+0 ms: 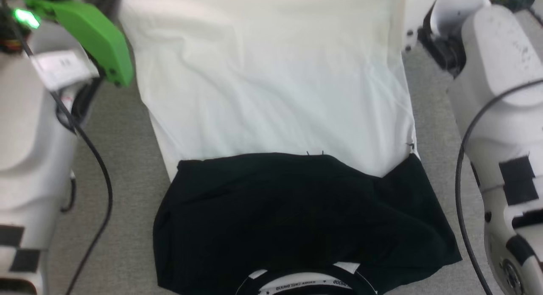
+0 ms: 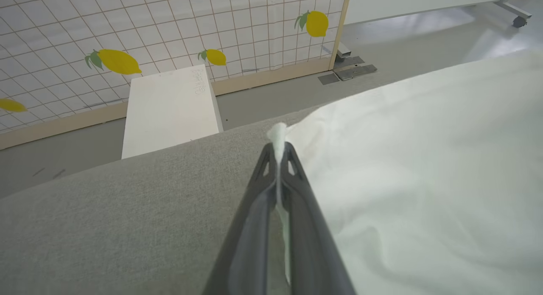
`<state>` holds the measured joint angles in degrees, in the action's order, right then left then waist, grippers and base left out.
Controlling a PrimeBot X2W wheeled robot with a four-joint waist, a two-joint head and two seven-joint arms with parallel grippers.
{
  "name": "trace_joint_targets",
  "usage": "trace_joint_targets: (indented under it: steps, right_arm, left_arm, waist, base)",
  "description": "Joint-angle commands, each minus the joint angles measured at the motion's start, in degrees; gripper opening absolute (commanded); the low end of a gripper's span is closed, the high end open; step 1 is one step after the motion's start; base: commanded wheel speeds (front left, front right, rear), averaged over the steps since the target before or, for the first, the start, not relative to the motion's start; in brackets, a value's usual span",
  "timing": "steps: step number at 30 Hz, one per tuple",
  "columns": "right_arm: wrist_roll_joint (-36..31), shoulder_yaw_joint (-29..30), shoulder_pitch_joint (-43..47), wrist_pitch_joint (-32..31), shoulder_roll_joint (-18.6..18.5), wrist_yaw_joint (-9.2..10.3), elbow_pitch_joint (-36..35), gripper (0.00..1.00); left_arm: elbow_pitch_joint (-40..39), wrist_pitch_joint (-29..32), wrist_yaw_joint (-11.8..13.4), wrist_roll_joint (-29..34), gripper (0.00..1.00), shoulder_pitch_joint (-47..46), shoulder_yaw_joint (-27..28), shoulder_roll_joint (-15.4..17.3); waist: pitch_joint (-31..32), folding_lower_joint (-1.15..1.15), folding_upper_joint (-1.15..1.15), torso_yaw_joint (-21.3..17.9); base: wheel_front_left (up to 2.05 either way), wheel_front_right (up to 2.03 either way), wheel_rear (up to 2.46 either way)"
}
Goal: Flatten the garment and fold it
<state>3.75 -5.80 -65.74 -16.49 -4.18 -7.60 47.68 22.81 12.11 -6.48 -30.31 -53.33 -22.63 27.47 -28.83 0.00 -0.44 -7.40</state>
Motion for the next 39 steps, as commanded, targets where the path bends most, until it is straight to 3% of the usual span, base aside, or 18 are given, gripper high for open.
trace_joint_targets:
  steps: [1, 11, 20, 30, 39]
  right_arm:
    - [1.3, -0.7, 2.5, 0.9, -0.8, 0.11, -0.7, 0.00]
    - [11.2, -5.0, 20.0, 2.7, -7.4, 0.11, -13.1, 0.00]
    - [15.3, -0.9, 41.3, -4.9, -11.8, 0.11, -32.7, 0.00]
    - [15.2, 5.1, 61.5, -15.0, -10.1, 0.11, -50.6, 0.00]
    - [12.1, 8.9, 71.2, -18.9, -7.3, 0.11, -55.1, 0.00]
  left_arm:
    - [-0.8, -1.4, -0.3, -0.9, 0.00, 2.5, -0.2, -0.2]
    - [-10.9, -7.6, -0.8, -6.4, 0.00, 19.7, -1.8, 1.7]
    - [-21.3, -10.4, 2.7, -10.8, 0.00, 37.6, -0.7, 2.9]
    - [-25.6, -10.8, 3.8, -15.2, 0.00, 52.1, -2.4, 2.6]
    - [-21.8, -10.9, 2.7, -15.8, 0.00, 56.6, -6.3, 0.7]
  waist:
    - [7.3, 0.00, 0.43, 2.1]
    - [16.8, 0.00, 0.43, 4.5]
    - [20.3, 0.00, 0.43, 5.9]
    - [21.7, 0.00, 0.43, 7.3]
    - [22.1, 0.00, 0.43, 7.6]
  base:
    - [0.00, 0.00, 0.00]
    - [0.00, 0.00, 0.00]
    - [0.00, 0.00, 0.00]
    - [0.00, 0.00, 0.00]
    - [0.00, 0.00, 0.00]
